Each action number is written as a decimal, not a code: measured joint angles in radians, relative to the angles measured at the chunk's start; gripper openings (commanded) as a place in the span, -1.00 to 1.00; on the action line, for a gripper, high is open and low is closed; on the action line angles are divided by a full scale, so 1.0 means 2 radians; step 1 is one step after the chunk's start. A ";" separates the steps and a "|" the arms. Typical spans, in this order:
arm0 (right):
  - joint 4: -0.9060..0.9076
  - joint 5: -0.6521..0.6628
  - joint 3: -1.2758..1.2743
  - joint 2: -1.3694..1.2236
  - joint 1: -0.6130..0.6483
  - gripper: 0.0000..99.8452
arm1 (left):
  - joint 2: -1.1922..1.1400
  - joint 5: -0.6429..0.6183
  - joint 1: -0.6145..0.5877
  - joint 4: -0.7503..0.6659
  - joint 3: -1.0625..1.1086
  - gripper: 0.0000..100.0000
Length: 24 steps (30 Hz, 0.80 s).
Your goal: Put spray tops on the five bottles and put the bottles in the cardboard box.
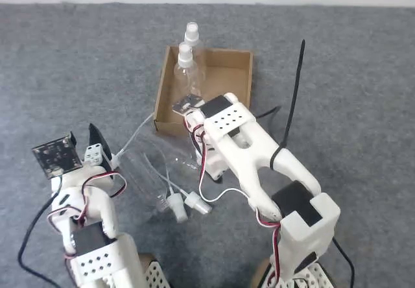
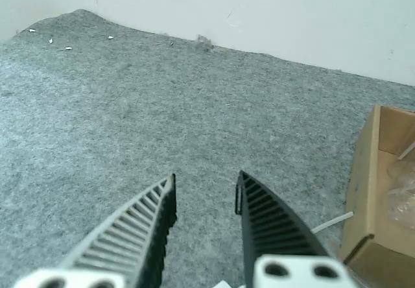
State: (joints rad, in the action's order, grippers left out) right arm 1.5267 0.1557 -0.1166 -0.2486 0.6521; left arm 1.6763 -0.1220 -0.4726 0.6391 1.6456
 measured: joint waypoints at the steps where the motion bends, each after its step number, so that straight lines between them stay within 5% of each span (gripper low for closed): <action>1: 0.005 0.000 0.000 0.000 0.000 -0.61 | 0.000 0.000 0.000 0.000 0.000 -0.71; 5: 0.023 0.000 0.000 0.000 0.001 -0.46 | 0.000 0.000 0.000 0.000 0.000 -0.71; 17: 0.025 0.001 0.041 0.000 0.031 -0.46 | 0.000 0.000 0.000 0.000 0.000 -0.71; 24: -0.006 0.056 0.044 -0.037 0.031 -0.46 | 0.000 0.000 0.000 0.000 0.000 -0.71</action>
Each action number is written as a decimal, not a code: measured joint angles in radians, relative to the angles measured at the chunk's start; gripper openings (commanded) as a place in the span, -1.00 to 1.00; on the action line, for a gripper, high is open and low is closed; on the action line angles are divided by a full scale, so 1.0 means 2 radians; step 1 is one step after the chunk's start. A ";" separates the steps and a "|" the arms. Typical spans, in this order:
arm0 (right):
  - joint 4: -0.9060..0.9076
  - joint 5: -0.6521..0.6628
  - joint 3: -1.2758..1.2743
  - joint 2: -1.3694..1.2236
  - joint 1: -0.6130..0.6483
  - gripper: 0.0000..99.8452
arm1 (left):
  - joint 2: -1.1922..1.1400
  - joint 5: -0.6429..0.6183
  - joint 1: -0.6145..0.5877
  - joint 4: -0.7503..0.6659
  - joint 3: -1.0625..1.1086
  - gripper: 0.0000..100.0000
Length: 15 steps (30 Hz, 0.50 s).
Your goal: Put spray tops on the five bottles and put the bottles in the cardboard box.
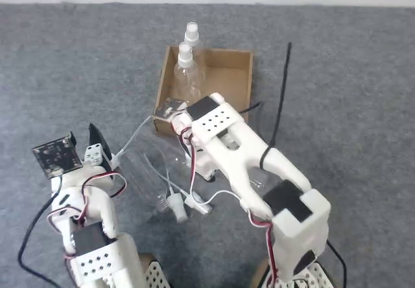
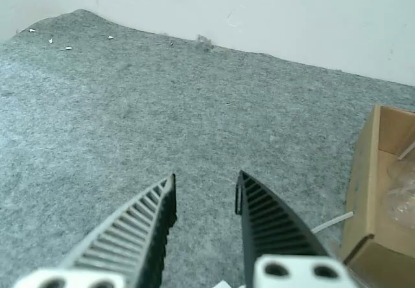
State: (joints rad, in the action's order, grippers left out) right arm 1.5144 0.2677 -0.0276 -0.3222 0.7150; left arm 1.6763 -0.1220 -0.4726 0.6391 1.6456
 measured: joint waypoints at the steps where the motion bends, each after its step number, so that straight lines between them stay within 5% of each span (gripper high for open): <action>1: -0.003 0.002 0.000 -0.010 -0.001 -0.46 | 0.000 0.000 0.000 0.000 0.000 -0.71; 15: -0.005 0.007 0.000 -0.033 -0.005 -0.61 | 0.000 0.000 0.000 0.000 0.000 -0.71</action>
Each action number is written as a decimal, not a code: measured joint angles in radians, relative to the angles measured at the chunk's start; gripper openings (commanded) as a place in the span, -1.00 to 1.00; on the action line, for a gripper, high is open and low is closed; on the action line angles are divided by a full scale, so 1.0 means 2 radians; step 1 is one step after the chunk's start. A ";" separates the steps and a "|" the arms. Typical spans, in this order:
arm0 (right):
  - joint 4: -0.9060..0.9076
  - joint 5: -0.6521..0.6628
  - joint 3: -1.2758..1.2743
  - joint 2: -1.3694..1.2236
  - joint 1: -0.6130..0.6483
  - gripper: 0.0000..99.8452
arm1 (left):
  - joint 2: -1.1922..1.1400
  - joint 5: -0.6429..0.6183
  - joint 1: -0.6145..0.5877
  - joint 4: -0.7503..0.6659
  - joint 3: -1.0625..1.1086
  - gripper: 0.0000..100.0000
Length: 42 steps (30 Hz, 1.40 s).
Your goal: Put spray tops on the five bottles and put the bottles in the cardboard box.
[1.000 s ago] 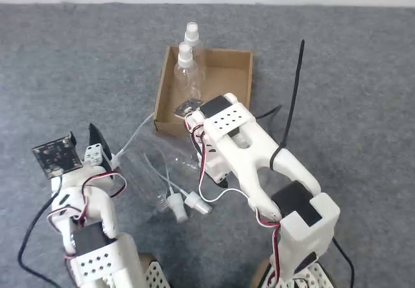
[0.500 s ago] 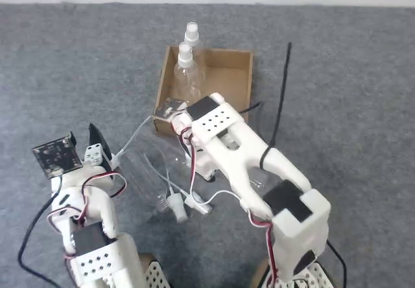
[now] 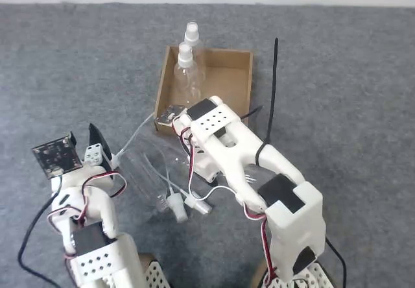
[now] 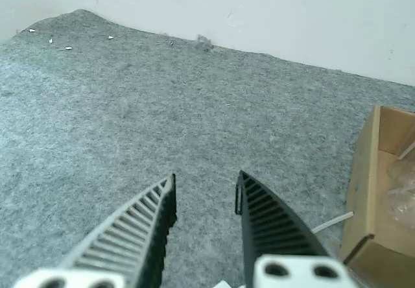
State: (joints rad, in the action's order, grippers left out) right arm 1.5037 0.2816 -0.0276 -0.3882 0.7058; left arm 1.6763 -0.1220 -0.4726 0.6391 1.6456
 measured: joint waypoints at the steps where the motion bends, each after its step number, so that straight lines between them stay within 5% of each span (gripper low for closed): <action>1: 0.000 0.000 0.000 0.000 0.000 -0.58 | 0.000 0.000 0.000 0.000 0.000 -0.71; 17: 0.014 0.141 0.000 0.000 -0.013 -0.46 | 0.000 0.000 0.000 0.000 0.000 -0.71; 34: 0.014 0.151 0.000 -0.025 -0.032 -0.46 | 0.000 0.000 0.000 0.000 0.000 -0.71; 42: 0.013 0.153 0.000 -0.031 -0.037 -0.79 | 0.000 0.000 0.000 0.000 0.000 -0.71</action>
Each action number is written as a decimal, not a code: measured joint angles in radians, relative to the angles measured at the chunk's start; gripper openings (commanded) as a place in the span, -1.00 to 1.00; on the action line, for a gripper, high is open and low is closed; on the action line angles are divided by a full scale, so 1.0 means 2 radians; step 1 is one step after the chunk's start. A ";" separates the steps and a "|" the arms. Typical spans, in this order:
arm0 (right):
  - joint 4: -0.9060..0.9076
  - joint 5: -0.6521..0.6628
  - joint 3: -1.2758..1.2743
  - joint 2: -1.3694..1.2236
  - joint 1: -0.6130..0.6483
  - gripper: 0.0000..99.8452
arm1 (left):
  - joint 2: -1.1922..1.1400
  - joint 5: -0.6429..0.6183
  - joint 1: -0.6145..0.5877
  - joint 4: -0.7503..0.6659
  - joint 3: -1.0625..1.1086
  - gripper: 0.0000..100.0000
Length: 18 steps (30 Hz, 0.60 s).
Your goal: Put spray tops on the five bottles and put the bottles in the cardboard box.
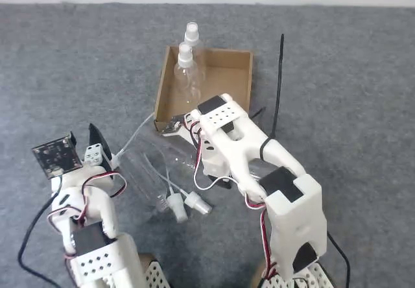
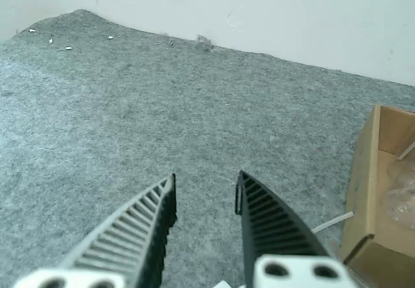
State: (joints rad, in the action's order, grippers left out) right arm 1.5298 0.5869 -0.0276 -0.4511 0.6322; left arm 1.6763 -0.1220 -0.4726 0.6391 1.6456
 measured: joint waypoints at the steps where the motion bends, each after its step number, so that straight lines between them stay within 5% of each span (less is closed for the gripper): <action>1: 0.000 -0.001 0.000 0.000 0.000 -0.80 | 0.000 0.000 0.000 0.000 0.000 -0.71; 7: 0.000 -0.008 0.000 0.040 0.000 -0.85 | 0.000 0.000 0.000 0.000 0.000 -0.71; 18: 0.025 -0.117 0.000 0.155 0.023 -0.89 | 0.000 0.000 0.000 0.000 0.000 -0.71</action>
State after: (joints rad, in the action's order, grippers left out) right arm 1.5804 0.3537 -0.0276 -0.1412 0.6782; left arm 1.6763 -0.1220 -0.4726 0.6391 1.6456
